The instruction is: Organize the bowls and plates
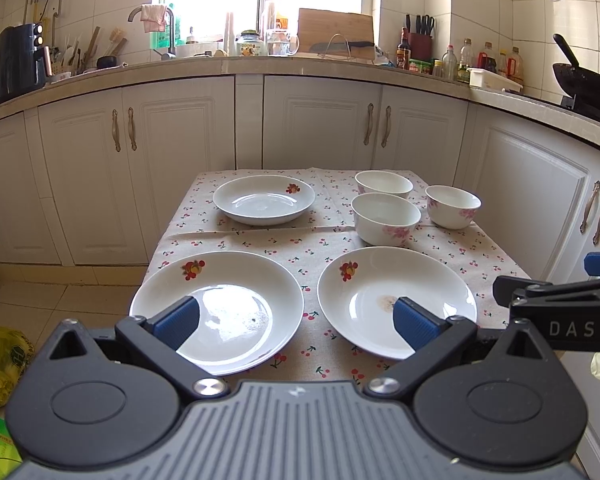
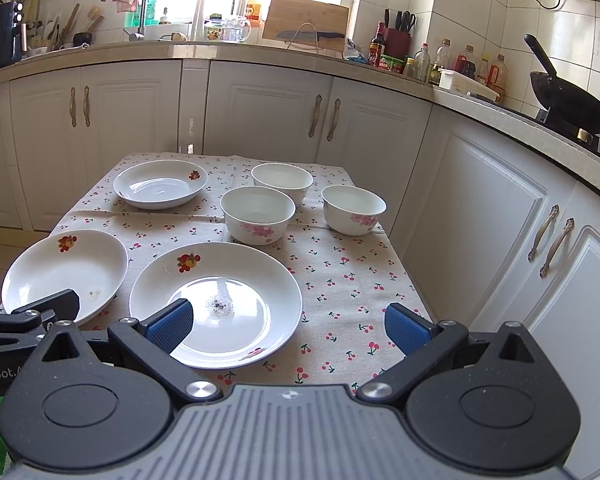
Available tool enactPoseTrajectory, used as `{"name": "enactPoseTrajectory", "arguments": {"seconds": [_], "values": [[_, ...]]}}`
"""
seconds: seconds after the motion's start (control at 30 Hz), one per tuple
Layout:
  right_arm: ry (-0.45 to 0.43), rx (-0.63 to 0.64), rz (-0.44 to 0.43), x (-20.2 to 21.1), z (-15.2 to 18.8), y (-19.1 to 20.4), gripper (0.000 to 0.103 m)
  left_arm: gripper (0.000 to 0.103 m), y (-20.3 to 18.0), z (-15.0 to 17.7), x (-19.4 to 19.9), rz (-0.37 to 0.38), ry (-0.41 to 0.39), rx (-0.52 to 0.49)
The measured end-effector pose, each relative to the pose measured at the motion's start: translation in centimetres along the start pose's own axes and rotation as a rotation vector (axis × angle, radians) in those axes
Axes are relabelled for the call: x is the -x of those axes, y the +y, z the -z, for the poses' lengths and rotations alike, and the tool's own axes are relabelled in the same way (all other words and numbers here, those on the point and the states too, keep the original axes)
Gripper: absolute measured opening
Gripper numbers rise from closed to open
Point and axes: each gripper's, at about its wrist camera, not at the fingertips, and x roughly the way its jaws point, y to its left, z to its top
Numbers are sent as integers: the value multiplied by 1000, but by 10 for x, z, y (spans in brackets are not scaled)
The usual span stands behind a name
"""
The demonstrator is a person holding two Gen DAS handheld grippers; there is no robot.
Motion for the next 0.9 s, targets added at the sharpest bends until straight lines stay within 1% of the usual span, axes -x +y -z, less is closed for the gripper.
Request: {"name": "enactPoseTrajectory", "arguments": {"seconds": [0.57, 0.73, 0.9], "values": [[11, 9, -9, -8, -3, 0, 103, 102, 2, -2, -8, 13, 3, -14], [-1, 6, -34, -13, -8, -4, 103, 102, 3, -5, -13, 32, 1, -36], [-16, 10, -31, -20, -18, -9, 103, 102, 8, -8, -20, 32, -9, -54]]}}
